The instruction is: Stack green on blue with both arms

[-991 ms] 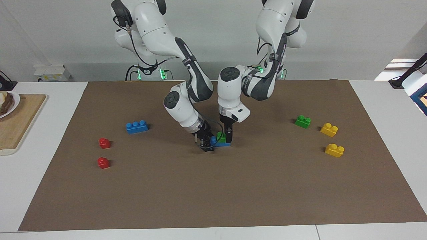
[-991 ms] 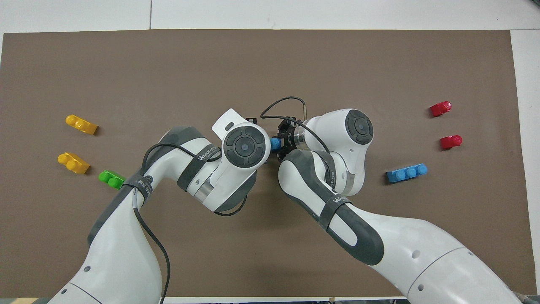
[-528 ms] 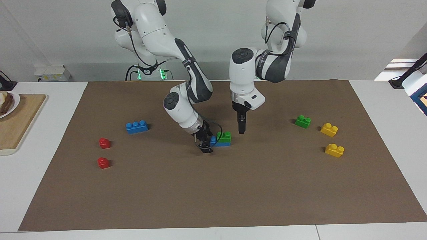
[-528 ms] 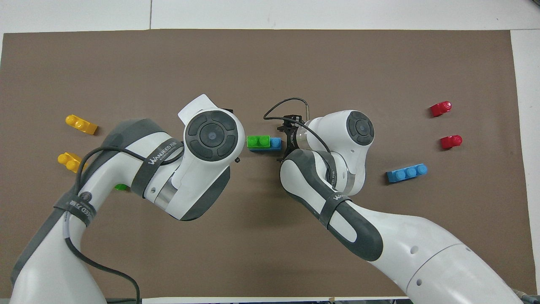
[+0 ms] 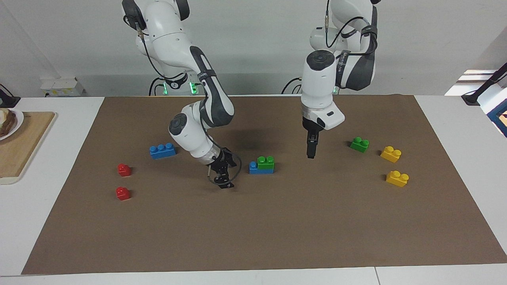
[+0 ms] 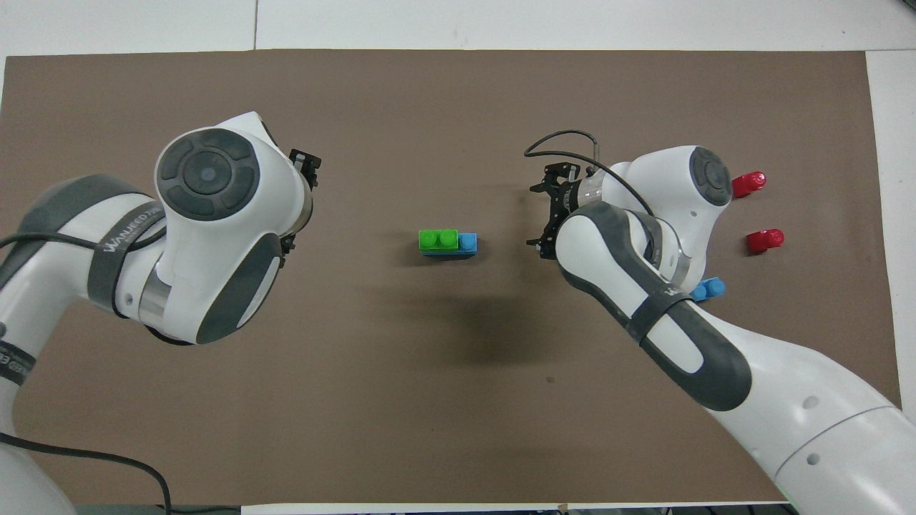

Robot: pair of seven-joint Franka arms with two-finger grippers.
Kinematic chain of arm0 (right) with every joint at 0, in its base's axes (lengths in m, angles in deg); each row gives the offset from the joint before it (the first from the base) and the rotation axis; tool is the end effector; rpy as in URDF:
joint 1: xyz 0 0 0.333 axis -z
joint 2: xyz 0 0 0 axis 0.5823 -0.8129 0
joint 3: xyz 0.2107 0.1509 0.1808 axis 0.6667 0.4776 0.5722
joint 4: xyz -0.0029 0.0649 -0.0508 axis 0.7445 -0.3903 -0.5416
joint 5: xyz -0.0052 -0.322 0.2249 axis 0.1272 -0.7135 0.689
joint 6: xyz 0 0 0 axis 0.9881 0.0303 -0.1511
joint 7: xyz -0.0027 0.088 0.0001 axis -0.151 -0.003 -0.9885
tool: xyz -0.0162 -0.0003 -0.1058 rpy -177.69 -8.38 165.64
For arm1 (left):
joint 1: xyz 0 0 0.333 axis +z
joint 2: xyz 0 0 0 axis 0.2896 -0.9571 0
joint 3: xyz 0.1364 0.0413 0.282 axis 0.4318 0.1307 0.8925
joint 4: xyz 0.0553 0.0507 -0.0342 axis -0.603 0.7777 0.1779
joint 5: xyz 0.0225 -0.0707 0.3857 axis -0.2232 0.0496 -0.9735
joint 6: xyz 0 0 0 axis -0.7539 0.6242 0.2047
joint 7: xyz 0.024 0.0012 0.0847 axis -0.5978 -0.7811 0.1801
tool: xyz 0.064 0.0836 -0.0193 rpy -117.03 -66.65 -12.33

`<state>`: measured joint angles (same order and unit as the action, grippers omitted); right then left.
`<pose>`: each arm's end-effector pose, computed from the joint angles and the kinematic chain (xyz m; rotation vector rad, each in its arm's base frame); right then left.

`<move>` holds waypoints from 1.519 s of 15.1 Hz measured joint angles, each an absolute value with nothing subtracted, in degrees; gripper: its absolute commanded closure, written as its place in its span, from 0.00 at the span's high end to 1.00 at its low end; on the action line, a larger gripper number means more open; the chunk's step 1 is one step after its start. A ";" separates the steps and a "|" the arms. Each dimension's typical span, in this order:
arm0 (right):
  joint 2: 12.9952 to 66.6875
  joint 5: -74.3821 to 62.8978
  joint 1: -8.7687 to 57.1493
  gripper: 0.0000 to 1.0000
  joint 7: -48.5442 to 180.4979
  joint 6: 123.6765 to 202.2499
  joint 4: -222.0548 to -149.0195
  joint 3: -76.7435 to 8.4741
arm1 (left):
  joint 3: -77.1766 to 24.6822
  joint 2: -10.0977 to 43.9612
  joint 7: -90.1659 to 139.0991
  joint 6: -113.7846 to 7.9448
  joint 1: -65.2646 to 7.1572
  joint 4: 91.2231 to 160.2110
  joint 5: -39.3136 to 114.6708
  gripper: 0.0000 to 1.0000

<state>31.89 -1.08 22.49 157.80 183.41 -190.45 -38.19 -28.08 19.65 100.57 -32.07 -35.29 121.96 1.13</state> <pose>0.6158 0.1816 0.3018 -1.8893 1.9924 0.3986 0.5602 -0.2277 0.4666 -2.6436 -1.6358 -0.2928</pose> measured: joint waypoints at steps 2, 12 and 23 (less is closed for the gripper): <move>33.73 -2.21 25.63 1.00 148.71 180.34 -190.42 -38.28 | -28.03 19.92 90.70 -31.96 -31.86 121.95 1.25 1.00; 40.46 -17.86 33.96 1.00 108.18 166.21 -190.53 -38.39 | -27.54 25.98 30.45 -22.95 -16.06 120.64 5.36 1.00; 52.67 -32.14 35.95 1.00 84.51 155.65 -190.08 -38.03 | -27.72 28.26 13.51 -10.15 -15.83 113.13 8.63 1.00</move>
<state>52.67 -32.14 35.95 84.51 155.65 -190.08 -38.03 -27.72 28.26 13.51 -10.15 -15.83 113.13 8.63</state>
